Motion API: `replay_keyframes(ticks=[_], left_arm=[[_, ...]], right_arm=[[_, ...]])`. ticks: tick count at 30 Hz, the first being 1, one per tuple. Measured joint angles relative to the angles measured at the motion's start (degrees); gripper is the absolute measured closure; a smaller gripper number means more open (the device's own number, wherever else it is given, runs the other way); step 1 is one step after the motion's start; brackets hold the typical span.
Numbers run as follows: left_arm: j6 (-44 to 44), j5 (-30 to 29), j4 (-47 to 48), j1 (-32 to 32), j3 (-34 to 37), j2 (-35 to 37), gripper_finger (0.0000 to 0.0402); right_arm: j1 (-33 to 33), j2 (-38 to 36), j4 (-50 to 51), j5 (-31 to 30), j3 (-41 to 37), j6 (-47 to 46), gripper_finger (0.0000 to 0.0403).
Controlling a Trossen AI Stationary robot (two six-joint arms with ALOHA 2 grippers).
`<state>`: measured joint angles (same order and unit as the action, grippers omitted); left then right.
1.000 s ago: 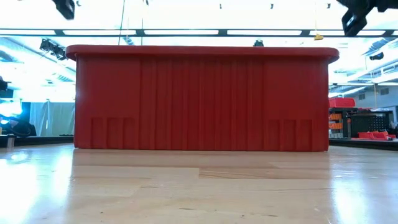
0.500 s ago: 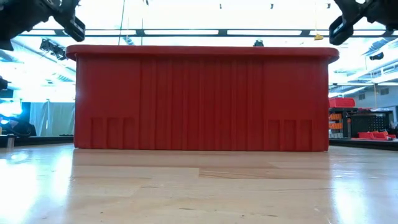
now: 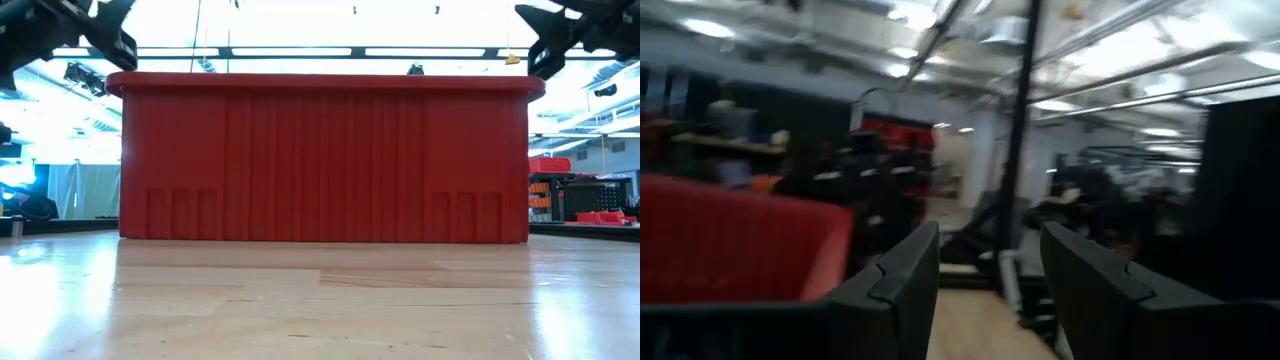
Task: Pick and place slides into bin
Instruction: Return to Home Position
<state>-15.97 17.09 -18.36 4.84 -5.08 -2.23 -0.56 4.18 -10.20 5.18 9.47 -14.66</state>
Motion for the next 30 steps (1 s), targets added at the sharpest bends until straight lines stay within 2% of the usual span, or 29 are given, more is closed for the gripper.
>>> replay_keyframes(ticks=[3, 7, 11, 22, 26, 30], left_arm=[[0.58, -3.58, 1.58, 0.02, 0.00, -0.01, 0.0217], [3.78, -3.77, 1.53, 0.00, 0.00, 0.01, 0.0217], [3.87, -3.91, 1.41, 0.00, 0.00, 0.01, 0.0221], [3.74, -4.96, 0.86, 0.00, 0.06, 0.01, 0.0216], [2.74, -6.98, -4.80, 0.02, 4.49, 0.01, 0.0221], [1.40, -7.75, -5.25, 0.00, 4.36, 0.05, 0.0225]], right_arm=[[0.00, 0.01, -1.25, -1.02, -1.09, 0.25, 0.0275], [0.00, -0.02, -4.77, -1.15, -4.11, 0.16, 0.0275], [-0.02, -0.08, -15.21, -1.77, -8.86, -1.27, 0.0275], [-0.02, -0.06, -15.63, -1.80, -8.72, -3.00, 0.0275], [-0.02, -0.06, -15.53, -1.78, -8.74, -2.94, 0.0275], [-0.02, -0.06, -15.19, -1.76, -8.76, -3.03, 0.0275]])
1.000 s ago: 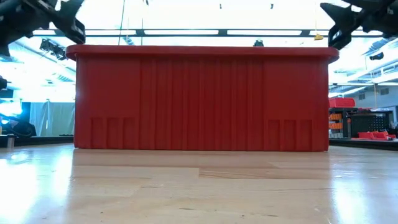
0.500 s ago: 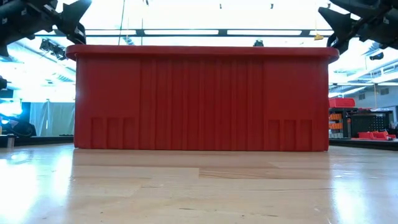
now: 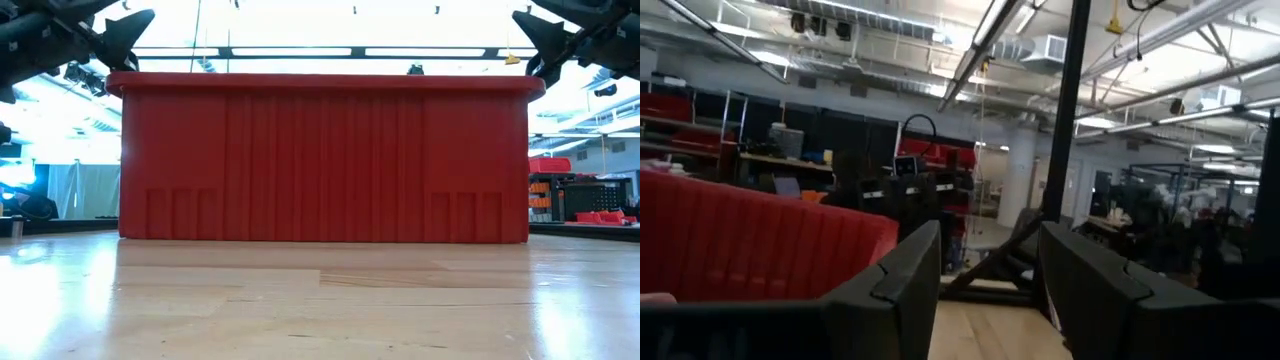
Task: Pick and place slides into bin
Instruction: Return to Home Position
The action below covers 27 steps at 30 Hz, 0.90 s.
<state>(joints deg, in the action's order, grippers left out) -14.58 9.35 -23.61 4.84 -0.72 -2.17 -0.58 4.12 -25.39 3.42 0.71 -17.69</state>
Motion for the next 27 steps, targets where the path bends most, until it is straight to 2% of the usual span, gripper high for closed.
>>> replay_keyframes(ticks=[13, 18, 23, 27], left_arm=[[-4.15, 0.32, 1.45, -0.38, 0.03, 0.06, 0.0220], [-3.18, 0.29, 1.77, -0.42, 0.14, 0.06, 0.0225], [5.71, -0.58, -0.65, -0.42, 0.31, -0.19, 0.0221], [10.48, -0.39, -1.46, -0.44, 0.31, -0.15, 0.0218]], right_arm=[[0.00, 0.00, 0.42, 0.20, -0.07, -0.11, 0.0275], [0.01, 0.00, 0.44, 0.20, -0.09, -0.11, 0.0275], [0.02, 0.02, 0.49, 0.21, -0.09, 0.39, 0.0275], [0.07, 0.09, 1.15, 0.56, -0.15, 5.23, 0.0275]])
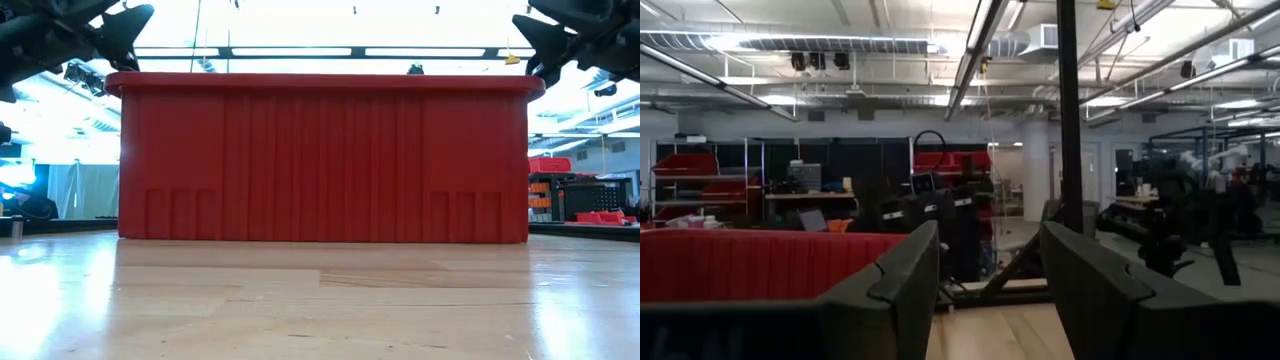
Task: Pick and place slides into bin
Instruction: Return to Home Position
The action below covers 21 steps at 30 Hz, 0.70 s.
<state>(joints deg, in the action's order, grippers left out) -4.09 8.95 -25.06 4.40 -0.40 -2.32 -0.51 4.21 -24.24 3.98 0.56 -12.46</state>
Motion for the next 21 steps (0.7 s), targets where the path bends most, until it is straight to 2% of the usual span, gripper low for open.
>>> replay_keyframes(ticks=[4, 21], left_arm=[[-0.05, 0.07, -0.27, 0.02, 0.00, 0.06, 0.0221], [0.23, 0.31, -0.74, 0.02, 0.02, 0.08, 0.0220]], right_arm=[[-0.02, 0.06, 0.37, -0.65, 0.00, 3.25, 0.0275], [-0.04, 0.02, -0.51, -0.56, 0.00, 3.07, 0.0275]])
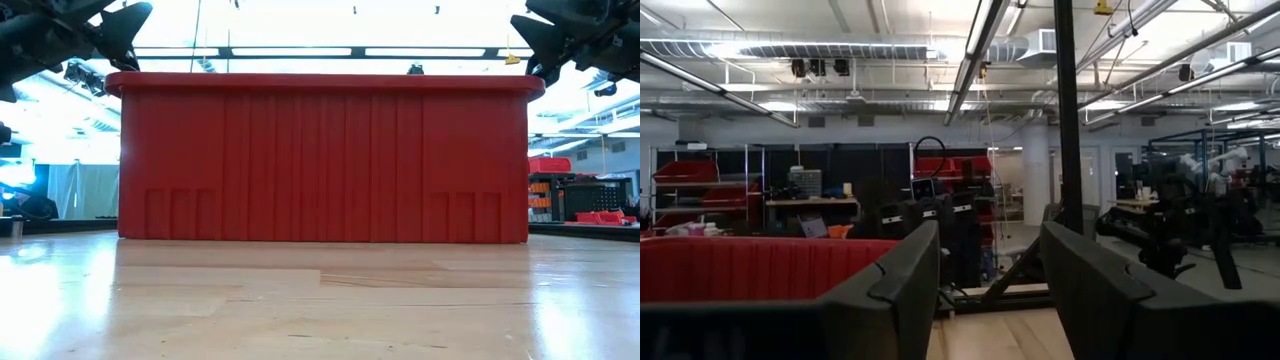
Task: Pick and place slides into bin
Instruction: Return to Home Position
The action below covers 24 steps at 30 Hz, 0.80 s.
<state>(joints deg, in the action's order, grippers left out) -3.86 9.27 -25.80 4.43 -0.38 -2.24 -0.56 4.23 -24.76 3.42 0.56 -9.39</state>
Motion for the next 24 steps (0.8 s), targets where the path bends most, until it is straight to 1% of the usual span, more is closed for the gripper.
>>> replay_keyframes(ticks=[5, 13, 20, 24], left_arm=[[0.05, 0.03, -0.02, 0.00, 0.00, 0.00, 0.0225], [0.07, 0.08, -0.07, -0.02, 0.00, 0.00, 0.0218], [0.03, 0.08, -0.08, -0.02, 0.00, 0.00, 0.0225], [0.05, 0.08, -0.07, -0.02, 0.00, 0.02, 0.0222]], right_arm=[[0.00, -0.02, -0.04, 0.04, 0.00, 0.04, 0.0275], [-0.01, -0.02, -0.11, 0.07, 0.01, 0.08, 0.0275], [-0.02, -0.04, -0.13, 0.07, 0.02, 0.11, 0.0275], [0.00, -0.04, -0.13, 0.07, 0.02, 0.11, 0.0275]])
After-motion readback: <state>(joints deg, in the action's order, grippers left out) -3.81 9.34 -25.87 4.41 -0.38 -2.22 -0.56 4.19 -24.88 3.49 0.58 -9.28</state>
